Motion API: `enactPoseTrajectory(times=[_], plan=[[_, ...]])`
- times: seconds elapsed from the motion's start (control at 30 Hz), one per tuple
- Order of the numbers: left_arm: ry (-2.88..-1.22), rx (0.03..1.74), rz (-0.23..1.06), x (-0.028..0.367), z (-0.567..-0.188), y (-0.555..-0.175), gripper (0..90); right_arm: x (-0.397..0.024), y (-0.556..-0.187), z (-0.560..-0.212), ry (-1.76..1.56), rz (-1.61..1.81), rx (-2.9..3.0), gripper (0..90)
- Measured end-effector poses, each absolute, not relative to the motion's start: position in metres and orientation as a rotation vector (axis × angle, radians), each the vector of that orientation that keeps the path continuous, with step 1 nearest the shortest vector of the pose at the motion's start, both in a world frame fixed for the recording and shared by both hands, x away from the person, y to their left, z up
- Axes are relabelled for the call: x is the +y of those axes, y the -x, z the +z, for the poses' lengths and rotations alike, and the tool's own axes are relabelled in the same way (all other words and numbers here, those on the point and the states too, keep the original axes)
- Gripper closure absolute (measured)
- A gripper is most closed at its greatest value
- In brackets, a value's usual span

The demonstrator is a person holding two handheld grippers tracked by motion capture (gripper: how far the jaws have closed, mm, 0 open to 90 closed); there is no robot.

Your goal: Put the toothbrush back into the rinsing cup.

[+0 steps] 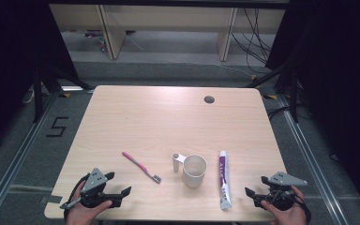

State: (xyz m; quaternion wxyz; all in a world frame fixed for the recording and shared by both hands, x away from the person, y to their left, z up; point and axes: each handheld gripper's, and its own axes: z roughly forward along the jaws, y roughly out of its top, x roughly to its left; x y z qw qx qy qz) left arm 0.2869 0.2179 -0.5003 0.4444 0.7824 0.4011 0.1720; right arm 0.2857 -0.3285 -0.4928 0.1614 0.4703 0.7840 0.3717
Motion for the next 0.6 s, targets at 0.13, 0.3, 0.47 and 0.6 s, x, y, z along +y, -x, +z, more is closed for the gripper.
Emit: enactPoseTrajectory(times=[0.13, 0.3, 0.47, 0.6], plan=[[-1.949, 0.993, 0.432, 0.218, -0.499, -0.288, 16.4, -0.331, -0.288, -0.493, -1.287, 1.047, 2.234, 21.1], [-1.957, 0.979, 0.423, 0.217, -0.500, -0.291, 16.5, -0.331, -0.288, -0.493, -1.286, 1.055, 2.243, 21.9], [-1.988, 0.956, 0.432, 0.218, -0.498, -0.296, 16.6, -0.331, -0.288, -0.494, -1.295, 1.062, 2.245, 22.3], [-2.022, 0.913, 0.433, 0.218, -0.496, -0.301, 17.4, -0.333, -0.289, -0.495, -1.297, 1.074, 2.259, 22.4]])
